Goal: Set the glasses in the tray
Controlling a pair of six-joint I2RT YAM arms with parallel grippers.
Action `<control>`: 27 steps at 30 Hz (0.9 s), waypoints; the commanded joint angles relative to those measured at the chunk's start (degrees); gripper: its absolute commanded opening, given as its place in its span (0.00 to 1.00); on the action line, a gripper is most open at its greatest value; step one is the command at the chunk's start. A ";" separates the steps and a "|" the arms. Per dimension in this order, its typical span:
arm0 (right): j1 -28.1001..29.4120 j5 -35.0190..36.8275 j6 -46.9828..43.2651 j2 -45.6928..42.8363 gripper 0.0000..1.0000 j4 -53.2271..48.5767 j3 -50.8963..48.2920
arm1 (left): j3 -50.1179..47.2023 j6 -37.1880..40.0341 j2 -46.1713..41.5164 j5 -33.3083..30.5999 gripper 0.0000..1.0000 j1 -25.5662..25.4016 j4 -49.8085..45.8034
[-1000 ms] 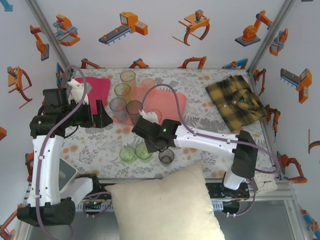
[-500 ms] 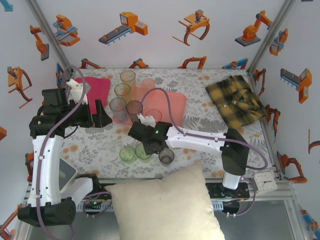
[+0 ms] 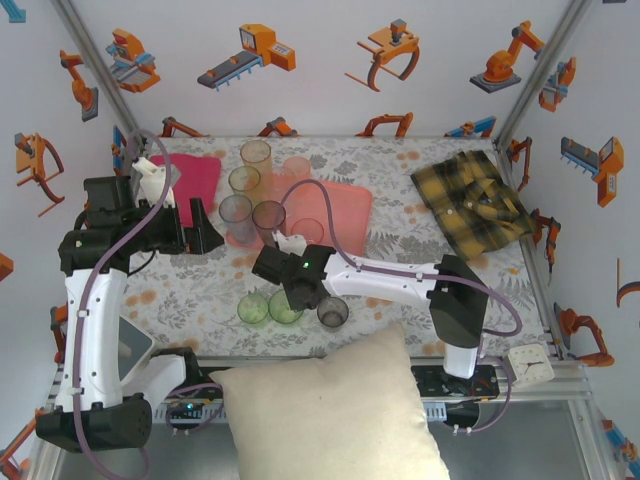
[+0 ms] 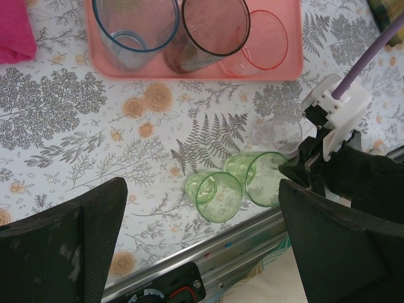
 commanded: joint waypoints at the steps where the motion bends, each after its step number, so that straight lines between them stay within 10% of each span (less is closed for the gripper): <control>1: 0.17 1.30 0.96 1.32 0.15 -1.86 2.13 | -0.42 -0.82 0.09 1.20 0.97 0.35 0.73; 27: -0.24 1.49 0.19 -4.40 0.01 -3.07 2.78 | -0.08 -1.01 -0.71 1.33 0.97 0.66 0.82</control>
